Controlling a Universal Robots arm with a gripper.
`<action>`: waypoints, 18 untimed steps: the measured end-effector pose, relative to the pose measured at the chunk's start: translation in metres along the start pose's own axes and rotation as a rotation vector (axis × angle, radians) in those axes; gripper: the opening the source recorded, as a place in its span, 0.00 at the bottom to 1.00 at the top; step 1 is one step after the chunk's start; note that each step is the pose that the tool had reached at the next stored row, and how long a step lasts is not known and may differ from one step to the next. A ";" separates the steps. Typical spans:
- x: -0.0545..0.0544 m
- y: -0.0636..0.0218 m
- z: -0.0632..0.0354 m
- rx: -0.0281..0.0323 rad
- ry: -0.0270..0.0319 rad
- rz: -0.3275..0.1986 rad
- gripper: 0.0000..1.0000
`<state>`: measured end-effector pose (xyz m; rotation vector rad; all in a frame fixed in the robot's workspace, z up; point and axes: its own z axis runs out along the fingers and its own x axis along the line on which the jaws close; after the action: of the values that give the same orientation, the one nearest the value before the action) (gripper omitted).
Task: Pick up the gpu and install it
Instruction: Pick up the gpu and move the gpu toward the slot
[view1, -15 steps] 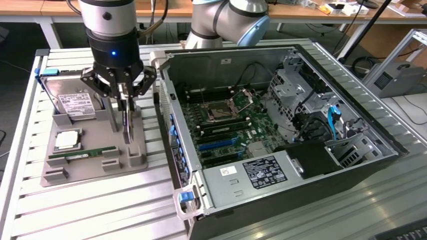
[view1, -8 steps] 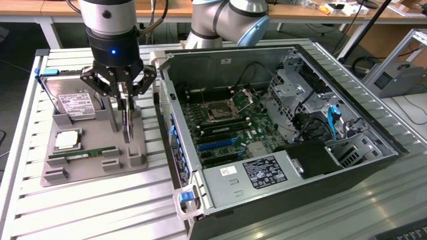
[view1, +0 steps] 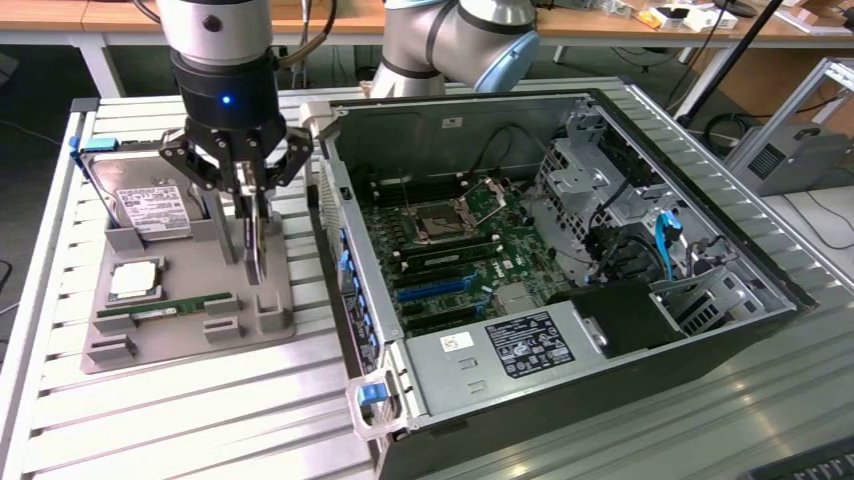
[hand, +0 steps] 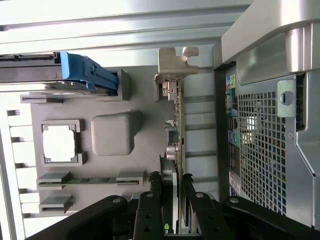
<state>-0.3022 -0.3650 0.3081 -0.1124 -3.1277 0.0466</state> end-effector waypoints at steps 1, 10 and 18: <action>0.000 0.0000 -0.0006 0.0000 0.0000 0.000 0.27; 0.000 -0.0001 -0.0044 -0.0001 0.0000 0.000 0.27; 0.000 -0.0002 -0.0079 -0.0001 -0.0001 0.000 0.27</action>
<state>-0.3022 -0.3650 0.3160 -0.1124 -3.1278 0.0465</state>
